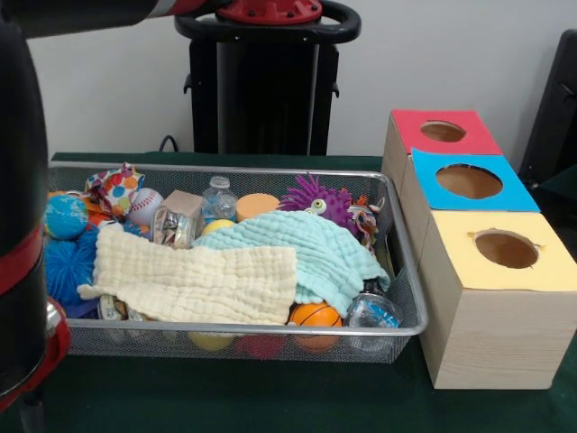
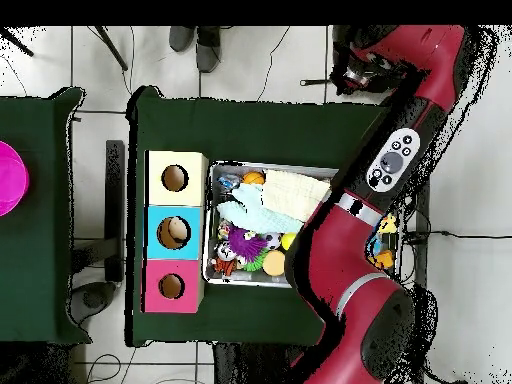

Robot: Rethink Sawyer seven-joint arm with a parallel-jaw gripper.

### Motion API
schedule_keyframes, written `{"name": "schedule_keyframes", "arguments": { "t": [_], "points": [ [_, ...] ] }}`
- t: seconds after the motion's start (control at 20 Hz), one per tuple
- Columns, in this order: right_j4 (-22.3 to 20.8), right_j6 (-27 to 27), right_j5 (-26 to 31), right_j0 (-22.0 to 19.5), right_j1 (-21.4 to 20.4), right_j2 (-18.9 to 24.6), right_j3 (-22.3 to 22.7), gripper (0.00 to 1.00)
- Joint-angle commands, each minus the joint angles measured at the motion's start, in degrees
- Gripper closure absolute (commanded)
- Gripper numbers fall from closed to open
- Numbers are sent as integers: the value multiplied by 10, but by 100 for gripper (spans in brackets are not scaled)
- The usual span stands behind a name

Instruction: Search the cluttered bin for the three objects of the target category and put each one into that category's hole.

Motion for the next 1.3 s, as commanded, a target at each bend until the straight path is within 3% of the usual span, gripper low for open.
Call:
{"name": "schedule_keyframes", "arguments": {
  "t": [0.05, 0.45, 1.3],
  "points": [
    [192, -183, 46, -44, 29, -38, 56, 0],
    [211, -203, 40, -30, 17, -59, 16, 0],
    [163, -176, 39, -20, 0, -23, -19, 0]
  ]
}}
